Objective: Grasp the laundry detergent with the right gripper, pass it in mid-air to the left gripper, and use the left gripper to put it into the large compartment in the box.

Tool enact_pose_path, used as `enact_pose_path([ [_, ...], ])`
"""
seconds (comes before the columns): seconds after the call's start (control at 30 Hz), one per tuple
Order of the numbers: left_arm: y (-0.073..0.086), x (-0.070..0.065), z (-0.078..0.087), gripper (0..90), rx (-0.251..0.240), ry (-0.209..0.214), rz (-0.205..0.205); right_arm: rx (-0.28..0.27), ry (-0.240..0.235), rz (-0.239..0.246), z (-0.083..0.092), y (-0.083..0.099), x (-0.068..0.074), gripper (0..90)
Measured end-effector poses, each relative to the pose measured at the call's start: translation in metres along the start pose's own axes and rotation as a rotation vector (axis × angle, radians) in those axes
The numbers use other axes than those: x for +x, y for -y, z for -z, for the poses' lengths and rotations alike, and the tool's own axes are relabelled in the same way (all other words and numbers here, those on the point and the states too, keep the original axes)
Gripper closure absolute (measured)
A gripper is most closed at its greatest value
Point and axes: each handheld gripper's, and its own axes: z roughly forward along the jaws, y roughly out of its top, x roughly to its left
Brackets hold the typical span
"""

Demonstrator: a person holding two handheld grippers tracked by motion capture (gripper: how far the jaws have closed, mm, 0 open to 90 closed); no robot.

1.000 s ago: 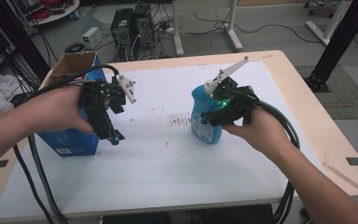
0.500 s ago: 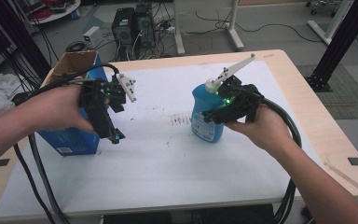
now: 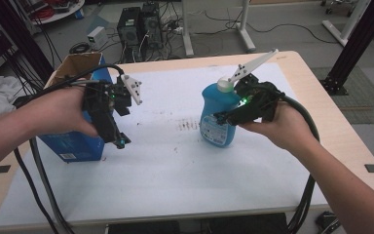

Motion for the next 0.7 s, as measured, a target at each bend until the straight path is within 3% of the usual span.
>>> enact_pose_path([
  [0.27,-0.007,0.003,0.014,19.3,-0.029,-0.015,-0.012,-0.011,-0.052,0.062,0.014,-0.017,-0.004,48.0],
  [0.53,-0.016,0.006,0.038,19.3,-0.084,-0.017,-0.017,-0.015,-0.147,0.129,0.025,-0.039,-0.008,47.9],
  [0.7,-0.024,0.011,0.058,19.3,-0.113,-0.012,-0.041,-0.001,-0.203,0.180,0.030,-0.054,-0.007,47.9],
])
